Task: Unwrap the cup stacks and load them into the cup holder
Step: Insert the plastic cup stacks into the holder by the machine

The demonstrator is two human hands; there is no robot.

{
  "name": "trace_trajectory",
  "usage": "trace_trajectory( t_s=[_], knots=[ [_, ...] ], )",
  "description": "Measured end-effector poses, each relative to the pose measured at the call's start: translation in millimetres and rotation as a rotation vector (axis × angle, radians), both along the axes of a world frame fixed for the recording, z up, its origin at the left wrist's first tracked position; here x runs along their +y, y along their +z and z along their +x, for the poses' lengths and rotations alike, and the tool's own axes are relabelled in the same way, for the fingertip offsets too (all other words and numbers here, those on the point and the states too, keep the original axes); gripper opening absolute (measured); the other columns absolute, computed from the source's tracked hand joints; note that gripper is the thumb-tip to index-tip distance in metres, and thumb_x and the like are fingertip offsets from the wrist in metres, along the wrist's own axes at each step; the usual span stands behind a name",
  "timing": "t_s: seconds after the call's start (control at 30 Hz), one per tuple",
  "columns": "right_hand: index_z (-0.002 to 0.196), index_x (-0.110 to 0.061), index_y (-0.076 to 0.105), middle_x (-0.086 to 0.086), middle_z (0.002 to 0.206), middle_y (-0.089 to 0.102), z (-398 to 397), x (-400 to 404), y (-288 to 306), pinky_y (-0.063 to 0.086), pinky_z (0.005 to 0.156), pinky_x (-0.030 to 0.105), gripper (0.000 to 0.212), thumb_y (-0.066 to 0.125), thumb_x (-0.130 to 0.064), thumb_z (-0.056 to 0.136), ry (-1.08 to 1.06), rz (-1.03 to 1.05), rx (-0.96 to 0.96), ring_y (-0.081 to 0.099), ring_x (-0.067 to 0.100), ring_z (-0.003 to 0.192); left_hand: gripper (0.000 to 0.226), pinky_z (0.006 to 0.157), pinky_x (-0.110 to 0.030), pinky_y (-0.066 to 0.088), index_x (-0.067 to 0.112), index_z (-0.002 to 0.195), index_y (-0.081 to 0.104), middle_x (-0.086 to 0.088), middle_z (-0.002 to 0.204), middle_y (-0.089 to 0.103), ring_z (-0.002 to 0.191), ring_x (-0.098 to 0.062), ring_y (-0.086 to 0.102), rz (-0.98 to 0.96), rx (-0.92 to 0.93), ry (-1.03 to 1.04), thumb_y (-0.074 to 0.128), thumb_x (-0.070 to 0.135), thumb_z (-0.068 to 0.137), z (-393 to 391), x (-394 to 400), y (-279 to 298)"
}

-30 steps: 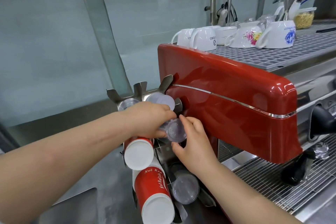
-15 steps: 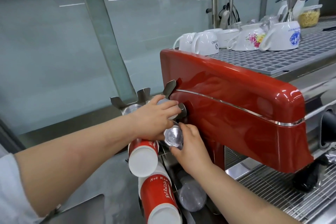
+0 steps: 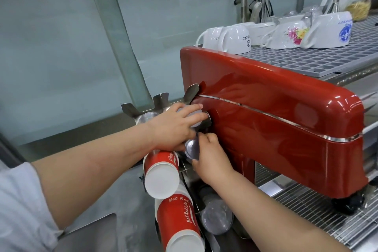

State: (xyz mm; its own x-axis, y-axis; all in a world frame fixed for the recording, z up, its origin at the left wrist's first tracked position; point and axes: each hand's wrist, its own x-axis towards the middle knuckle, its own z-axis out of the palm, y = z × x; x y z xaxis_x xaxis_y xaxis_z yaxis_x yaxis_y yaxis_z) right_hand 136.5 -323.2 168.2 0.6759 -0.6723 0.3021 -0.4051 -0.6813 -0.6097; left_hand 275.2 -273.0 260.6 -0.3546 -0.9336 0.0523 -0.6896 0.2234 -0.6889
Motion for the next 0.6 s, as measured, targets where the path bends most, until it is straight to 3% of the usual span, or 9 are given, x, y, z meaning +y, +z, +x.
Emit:
trace_trajectory(
  t_s=[0.23,0.43,0.5,0.6],
  knots=[
    [0.138,-0.01,0.035,0.011,0.136,0.032,-0.4,-2.7,4.4,0.046,0.098,0.034,0.068,0.069,-0.016,0.079,0.008,0.0,0.072,0.053,0.029,0.113,0.028,0.097,-0.047,0.043,0.034,0.085,0.077,-0.001,0.143,0.051,0.137,-0.032,0.039,-0.004,-0.011,0.005,0.072,0.051,0.064,1.6,-0.2,0.0],
    [0.129,-0.012,0.042,0.011,0.126,0.039,-3.8,-1.4,14.1,0.047,0.091,0.035,0.058,0.068,-0.02,0.079,0.005,-0.019,0.169,0.055,0.03,0.105,0.015,0.089,-0.046,0.043,0.032,0.078,0.077,0.002,0.125,0.06,0.123,-0.028,0.041,0.002,-0.03,-0.001,0.073,0.042,0.067,-13.9,2.4,4.6],
    [0.127,-0.011,0.044,0.012,0.125,0.041,-6.9,-0.7,18.3,0.046,0.091,0.035,0.052,0.065,-0.02,0.08,0.008,-0.038,0.213,0.055,0.031,0.106,0.018,0.094,-0.048,0.041,0.035,0.089,0.076,0.001,0.134,0.054,0.131,-0.032,0.04,0.021,-0.051,0.036,0.07,0.039,0.073,-19.5,2.9,5.6],
    [0.122,-0.01,0.049,0.013,0.125,0.043,-16.3,0.7,28.8,0.045,0.09,0.034,0.04,0.059,-0.023,0.085,0.006,-0.084,0.26,0.055,0.032,0.107,0.03,0.106,-0.047,0.03,0.039,0.113,0.068,0.002,0.153,0.034,0.145,-0.03,0.02,0.107,-0.092,0.14,0.062,0.038,0.083,-24.0,3.7,11.2]
  ],
)
